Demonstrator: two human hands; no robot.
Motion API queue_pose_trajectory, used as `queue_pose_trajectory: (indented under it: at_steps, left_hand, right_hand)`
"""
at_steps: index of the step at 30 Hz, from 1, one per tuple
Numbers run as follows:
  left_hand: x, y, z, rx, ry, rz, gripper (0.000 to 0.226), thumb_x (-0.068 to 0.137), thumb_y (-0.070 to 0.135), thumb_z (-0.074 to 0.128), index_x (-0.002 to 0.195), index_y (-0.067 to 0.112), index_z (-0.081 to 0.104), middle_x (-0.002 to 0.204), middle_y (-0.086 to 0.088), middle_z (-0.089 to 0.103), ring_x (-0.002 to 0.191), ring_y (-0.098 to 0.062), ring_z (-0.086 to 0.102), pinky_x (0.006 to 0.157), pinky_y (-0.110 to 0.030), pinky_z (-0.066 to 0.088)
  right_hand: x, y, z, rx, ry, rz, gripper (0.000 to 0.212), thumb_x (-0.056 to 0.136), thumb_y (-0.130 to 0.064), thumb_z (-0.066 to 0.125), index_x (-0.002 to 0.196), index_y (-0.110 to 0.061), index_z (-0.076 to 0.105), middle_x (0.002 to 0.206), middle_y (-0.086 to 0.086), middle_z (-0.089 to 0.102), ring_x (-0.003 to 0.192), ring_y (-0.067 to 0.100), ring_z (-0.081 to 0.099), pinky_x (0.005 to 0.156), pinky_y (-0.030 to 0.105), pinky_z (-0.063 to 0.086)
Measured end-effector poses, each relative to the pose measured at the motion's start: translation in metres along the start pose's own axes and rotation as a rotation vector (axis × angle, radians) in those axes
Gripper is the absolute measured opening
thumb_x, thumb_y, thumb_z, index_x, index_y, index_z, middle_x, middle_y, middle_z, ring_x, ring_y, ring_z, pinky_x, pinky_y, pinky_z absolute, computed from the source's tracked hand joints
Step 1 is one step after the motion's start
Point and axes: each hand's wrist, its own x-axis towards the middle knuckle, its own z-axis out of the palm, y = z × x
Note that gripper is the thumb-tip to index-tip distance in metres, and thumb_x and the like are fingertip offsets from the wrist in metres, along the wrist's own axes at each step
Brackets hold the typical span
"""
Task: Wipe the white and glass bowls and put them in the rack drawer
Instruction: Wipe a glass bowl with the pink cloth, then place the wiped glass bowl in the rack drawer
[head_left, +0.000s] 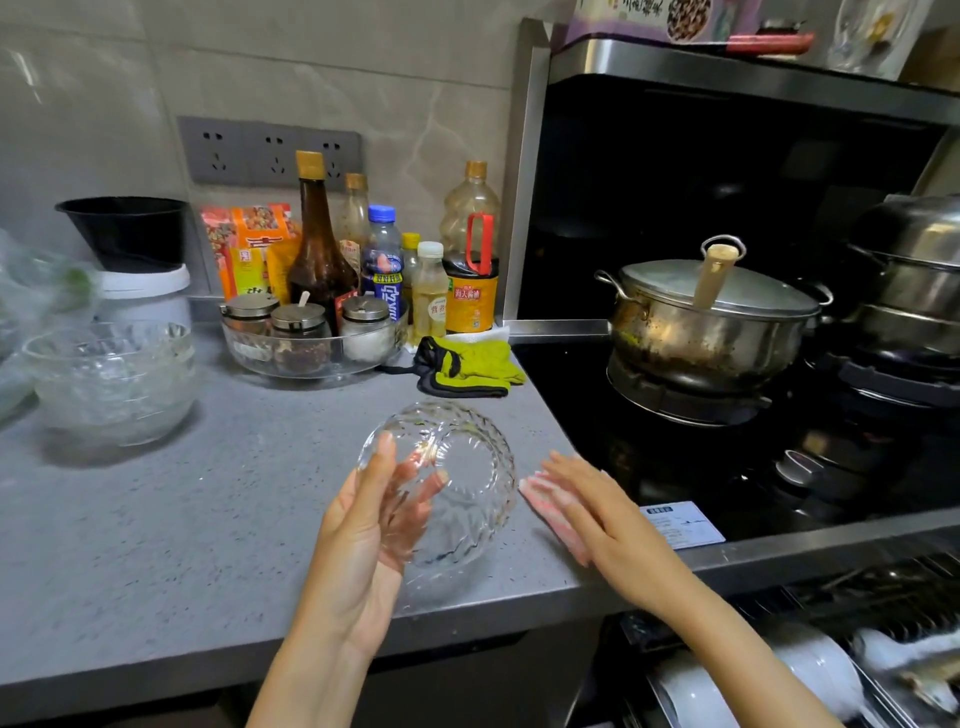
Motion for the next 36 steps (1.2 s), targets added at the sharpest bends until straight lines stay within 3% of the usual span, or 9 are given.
queue_pose_trajectory:
  at_steps: [5, 10, 12, 16, 18, 21, 27, 31, 36]
  left_hand:
    - [-0.014, -0.035, 0.033, 0.042, -0.073, -0.116, 0.029, 0.07, 0.028, 0.063, 0.092, 0.009, 0.064, 0.071, -0.002, 0.073, 0.052, -0.007, 0.067, 0.041, -0.013, 0.048]
    - [-0.031, -0.095, 0.067, 0.039, -0.202, -0.259, 0.027, 0.071, 0.027, 0.06, 0.09, 0.007, 0.065, 0.072, -0.004, 0.073, 0.06, -0.01, 0.069, 0.047, -0.015, 0.051]
    - [-0.036, -0.122, 0.078, 0.067, -0.249, -0.324, 0.037, 0.071, 0.03, 0.063, 0.098, 0.005, 0.065, 0.082, -0.005, 0.074, 0.067, -0.011, 0.07, 0.059, -0.018, 0.056]
    - [-0.051, -0.176, 0.095, 0.123, -0.329, -0.397, 0.028, 0.07, 0.032, 0.062, 0.088, 0.011, 0.063, 0.071, 0.002, 0.072, 0.058, -0.006, 0.066, 0.05, -0.015, 0.051]
    - [-0.058, -0.203, 0.099, 0.184, -0.399, -0.428, 0.031, 0.074, 0.038, 0.058, 0.091, 0.013, 0.064, 0.072, 0.002, 0.073, 0.06, -0.005, 0.067, 0.051, -0.015, 0.05]
    - [-0.062, -0.244, 0.094, 0.406, -0.547, -0.512, 0.052, 0.08, 0.056, 0.046, 0.108, 0.016, 0.065, 0.094, -0.002, 0.075, 0.088, -0.015, 0.072, 0.076, -0.028, 0.056]
    - [-0.048, -0.333, 0.066, 0.793, -0.562, -0.573, 0.052, 0.09, 0.051, 0.044, 0.127, 0.016, 0.051, 0.127, -0.008, 0.061, 0.11, -0.022, 0.063, 0.096, -0.034, 0.049]
    - [-0.037, -0.382, 0.029, 1.289, -0.707, -0.383, 0.084, 0.087, 0.052, 0.057, 0.15, 0.012, 0.019, 0.157, -0.003, 0.023, 0.139, -0.015, 0.027, 0.11, -0.02, 0.021]
    - [-0.036, -0.422, -0.006, 1.78, -0.978, -0.246, 0.114, 0.076, 0.075, 0.052, 0.152, 0.019, -0.013, 0.158, 0.001, -0.022, 0.145, -0.02, -0.021, 0.114, -0.036, -0.015]
  right_hand:
    - [-0.042, -0.014, -0.04, 0.587, 0.133, 0.073, 0.04, 0.088, -0.03, 0.058, 0.128, -0.026, 0.055, 0.125, -0.025, 0.06, 0.12, -0.008, 0.051, 0.093, 0.006, 0.04]
    - [-0.094, 0.019, -0.067, 0.993, -0.002, 0.273, 0.091, 0.065, -0.058, 0.079, 0.138, -0.016, 0.046, 0.134, 0.008, 0.058, 0.124, 0.023, 0.055, 0.1, 0.029, 0.047]
    - [-0.117, 0.033, -0.078, 1.044, -0.02, 0.32, 0.082, 0.075, -0.054, 0.073, 0.14, -0.014, 0.044, 0.135, 0.014, 0.056, 0.124, 0.028, 0.055, 0.099, 0.031, 0.048]
    - [-0.156, 0.055, -0.103, 1.179, 0.103, 0.421, 0.068, 0.064, -0.042, 0.085, 0.124, -0.018, 0.064, 0.127, 0.011, 0.063, 0.11, 0.021, 0.064, 0.086, 0.024, 0.052]
    - [-0.174, 0.069, -0.114, 1.209, 0.187, 0.484, 0.074, 0.052, -0.035, 0.093, 0.118, -0.016, 0.068, 0.11, 0.01, 0.07, 0.091, 0.018, 0.07, 0.077, 0.023, 0.055]
    - [-0.199, 0.096, -0.129, 1.182, 0.32, 0.595, 0.099, 0.035, -0.031, 0.099, 0.124, -0.014, 0.06, 0.079, 0.004, 0.068, 0.069, 0.013, 0.067, 0.066, 0.022, 0.056]
    - [-0.222, 0.152, -0.15, 0.937, 0.313, 0.728, 0.088, 0.039, -0.041, 0.096, 0.119, -0.02, 0.064, 0.088, 0.009, 0.072, 0.075, 0.017, 0.07, 0.072, 0.024, 0.057]
    - [-0.222, 0.196, -0.148, 0.799, 0.222, 0.871, 0.053, 0.068, -0.022, 0.077, 0.119, -0.018, 0.061, 0.095, 0.012, 0.074, 0.08, 0.018, 0.072, 0.07, 0.022, 0.057]
    - [-0.213, 0.253, -0.124, 0.648, 0.038, 0.999, 0.043, 0.077, -0.019, 0.074, 0.119, -0.017, 0.064, 0.107, 0.002, 0.07, 0.099, 0.024, 0.067, 0.088, 0.037, 0.055]
